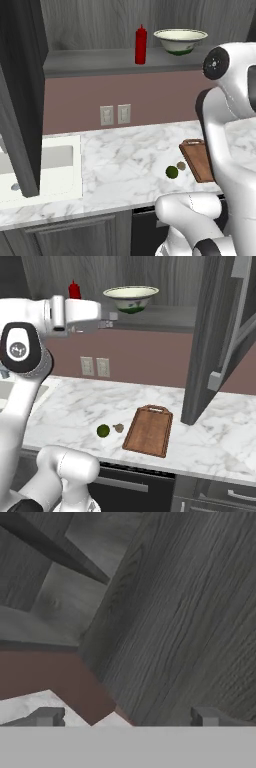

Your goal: Open the cabinet. Place the bowl and condiment on the counter. Then place the lime and garlic on the cutting board.

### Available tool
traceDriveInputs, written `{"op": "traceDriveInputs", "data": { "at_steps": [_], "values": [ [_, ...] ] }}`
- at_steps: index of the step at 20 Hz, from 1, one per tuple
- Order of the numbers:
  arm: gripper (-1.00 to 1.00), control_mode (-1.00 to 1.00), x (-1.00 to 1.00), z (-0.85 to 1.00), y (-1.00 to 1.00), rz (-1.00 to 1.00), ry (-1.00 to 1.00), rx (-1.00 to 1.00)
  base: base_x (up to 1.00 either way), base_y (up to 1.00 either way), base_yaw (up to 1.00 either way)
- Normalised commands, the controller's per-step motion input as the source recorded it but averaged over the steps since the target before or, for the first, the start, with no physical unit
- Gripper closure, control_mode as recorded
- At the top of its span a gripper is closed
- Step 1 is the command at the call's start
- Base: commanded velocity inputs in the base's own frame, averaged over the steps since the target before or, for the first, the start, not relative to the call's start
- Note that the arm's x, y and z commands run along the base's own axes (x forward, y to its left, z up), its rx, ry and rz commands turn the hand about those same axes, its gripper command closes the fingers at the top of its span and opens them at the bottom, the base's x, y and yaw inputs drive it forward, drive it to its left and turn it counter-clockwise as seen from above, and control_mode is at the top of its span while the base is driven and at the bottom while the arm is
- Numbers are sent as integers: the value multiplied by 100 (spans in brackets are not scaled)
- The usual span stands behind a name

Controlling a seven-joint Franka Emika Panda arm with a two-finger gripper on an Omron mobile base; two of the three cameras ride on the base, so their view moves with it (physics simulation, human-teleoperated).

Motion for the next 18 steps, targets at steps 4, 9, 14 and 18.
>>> {"op": "traceDriveInputs", "data": {
  "at_steps": [4,9,14,18],
  "values": [
    [-100,-100,0,0,14,12,0,7,0,0,0],
    [-100,-100,0,0,20,13,0,8,0,0,0],
    [-100,-100,0,-1,22,15,0,11,0,0,0],
    [-100,-100,0,0,16,15,-1,12,0,0,0]
  ]
}}
